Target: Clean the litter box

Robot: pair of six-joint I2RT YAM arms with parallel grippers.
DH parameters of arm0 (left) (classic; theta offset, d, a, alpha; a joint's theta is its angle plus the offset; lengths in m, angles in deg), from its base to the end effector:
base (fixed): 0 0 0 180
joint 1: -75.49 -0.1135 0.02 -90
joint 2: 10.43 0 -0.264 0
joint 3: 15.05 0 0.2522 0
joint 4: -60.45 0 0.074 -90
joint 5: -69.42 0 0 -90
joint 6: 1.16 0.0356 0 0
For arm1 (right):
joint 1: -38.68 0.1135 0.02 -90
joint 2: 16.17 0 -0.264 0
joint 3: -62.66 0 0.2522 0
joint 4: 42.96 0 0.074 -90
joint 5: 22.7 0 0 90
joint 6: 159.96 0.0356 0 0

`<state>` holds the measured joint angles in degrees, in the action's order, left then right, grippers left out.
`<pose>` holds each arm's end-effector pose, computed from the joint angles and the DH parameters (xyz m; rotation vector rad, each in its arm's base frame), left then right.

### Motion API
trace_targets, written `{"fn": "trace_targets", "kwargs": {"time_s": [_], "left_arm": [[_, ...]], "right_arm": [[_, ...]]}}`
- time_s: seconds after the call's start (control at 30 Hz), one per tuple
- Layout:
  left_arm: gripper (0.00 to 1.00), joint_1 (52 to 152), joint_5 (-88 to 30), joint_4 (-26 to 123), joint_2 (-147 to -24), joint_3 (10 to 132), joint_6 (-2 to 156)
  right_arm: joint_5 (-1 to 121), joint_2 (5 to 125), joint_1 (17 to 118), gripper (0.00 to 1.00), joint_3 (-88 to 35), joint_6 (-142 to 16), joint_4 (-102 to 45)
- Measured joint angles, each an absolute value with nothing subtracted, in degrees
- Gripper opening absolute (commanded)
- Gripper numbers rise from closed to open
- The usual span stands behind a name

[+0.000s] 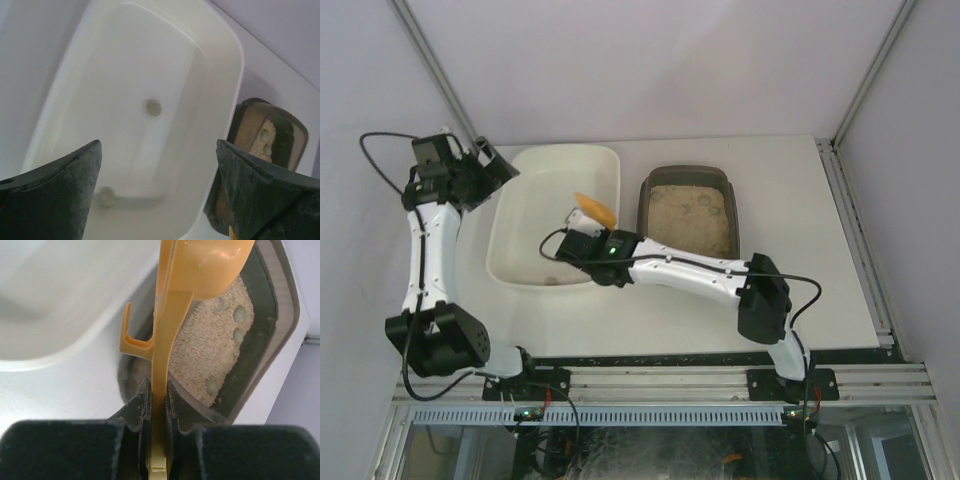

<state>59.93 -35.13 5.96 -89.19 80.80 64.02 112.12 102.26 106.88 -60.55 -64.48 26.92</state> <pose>0.2873 0.0707 0.3807 -0.6347 2.1318 -0.3710 0.1863 0.3981 0.2767 -1.0191 2.0750 -0.4550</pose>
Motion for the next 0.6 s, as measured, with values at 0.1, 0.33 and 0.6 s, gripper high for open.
{"fn": "trace_targets", "kwargs": {"time_s": [0.1,0.33,0.6], "left_arm": [[1.00,65.44,-33.93,6.42,-93.97,85.63,60.20],[1.00,85.53,-33.71,13.02,-104.60,90.39,53.03],[1.00,98.58,-35.76,17.17,-115.17,94.33,44.66]], "right_arm": [[110.46,98.43,103.91,0.00,-60.53,-61.95,30.28],[103.93,87.75,85.84,0.00,-57.01,-55.43,38.63],[96.19,91.11,74.97,0.00,-50.12,-52.20,41.65]]}}
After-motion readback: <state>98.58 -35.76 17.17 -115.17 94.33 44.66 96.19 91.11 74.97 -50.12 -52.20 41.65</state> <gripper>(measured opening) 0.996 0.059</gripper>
